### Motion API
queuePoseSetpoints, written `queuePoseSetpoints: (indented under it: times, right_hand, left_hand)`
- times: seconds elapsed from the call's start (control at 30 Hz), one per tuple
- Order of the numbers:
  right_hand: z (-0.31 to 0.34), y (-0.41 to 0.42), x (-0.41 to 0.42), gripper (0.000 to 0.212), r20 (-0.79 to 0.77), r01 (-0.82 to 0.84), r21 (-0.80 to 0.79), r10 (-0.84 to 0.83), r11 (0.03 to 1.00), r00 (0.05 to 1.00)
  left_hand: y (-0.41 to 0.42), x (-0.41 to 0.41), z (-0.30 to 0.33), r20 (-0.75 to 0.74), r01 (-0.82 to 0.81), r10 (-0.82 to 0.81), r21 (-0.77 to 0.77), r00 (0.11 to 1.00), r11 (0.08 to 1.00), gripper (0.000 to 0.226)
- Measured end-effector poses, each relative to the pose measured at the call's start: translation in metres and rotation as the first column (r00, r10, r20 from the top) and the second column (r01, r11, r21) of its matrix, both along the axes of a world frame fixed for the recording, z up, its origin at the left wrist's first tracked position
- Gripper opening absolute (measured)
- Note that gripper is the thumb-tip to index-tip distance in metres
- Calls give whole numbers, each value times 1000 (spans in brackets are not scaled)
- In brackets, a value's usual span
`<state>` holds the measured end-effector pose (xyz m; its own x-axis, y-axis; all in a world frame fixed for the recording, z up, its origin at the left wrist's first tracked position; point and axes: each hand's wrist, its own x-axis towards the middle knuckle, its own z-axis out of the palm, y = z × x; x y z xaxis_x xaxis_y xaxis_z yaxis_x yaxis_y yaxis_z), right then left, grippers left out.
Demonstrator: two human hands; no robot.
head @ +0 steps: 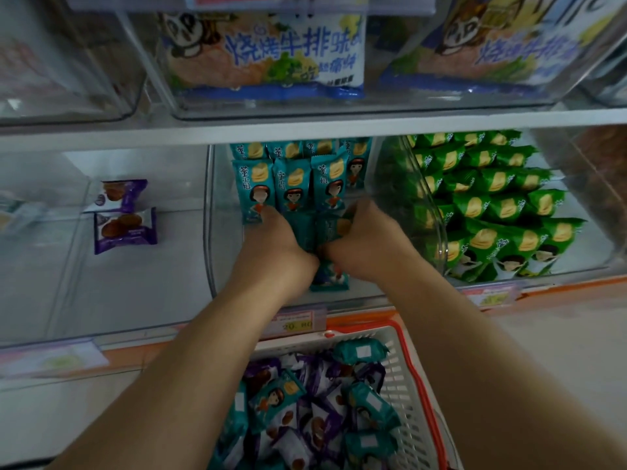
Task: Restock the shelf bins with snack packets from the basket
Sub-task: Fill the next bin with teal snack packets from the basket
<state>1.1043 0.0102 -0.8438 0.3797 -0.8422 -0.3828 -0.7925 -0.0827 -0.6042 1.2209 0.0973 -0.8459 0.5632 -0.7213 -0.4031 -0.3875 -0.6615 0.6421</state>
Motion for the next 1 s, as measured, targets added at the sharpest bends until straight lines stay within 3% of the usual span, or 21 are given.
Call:
queuePoseSetpoints:
  times: [0.07,0.2,0.27,0.43,0.5,0.67,0.9,1.0]
  right_hand:
    - [3,-6,-1,63,88,43,-29,-40,999,995]
    - [9,-13,-2,56,217,116,-6,-112,993,970]
    - [12,-10,-3,56,214,80,-37,-70,996,974]
    - [12,1,4,64,120,83,-390,-38,917,992]
    - [13,2,6,71,137,97,-444,-39,891,990]
    - [7,0,5,60,85,147,-424,-122,894,989]
    - [8,9,11,106,118,57,-296,-23,953,993]
    - [7,8,8,100,127,61,-357,-16,932,992]
  left_hand:
    - [-4,3,2,-73,-50,43,-95,996,994,67]
    - [-11,7,7,-221,-157,115,-178,968,971,88]
    - [-13,7,7,-265,-166,114,-186,958,968,86]
    - [-15,3,-5,-266,-137,85,-185,960,973,58]
    - [-14,2,-4,-267,-157,99,-204,959,966,54]
    - [-13,3,-3,-271,-219,153,-231,950,948,43]
    - [-13,3,1,-290,-227,147,-264,946,937,47]
    - [-13,3,2,-303,-230,145,-267,942,936,48]
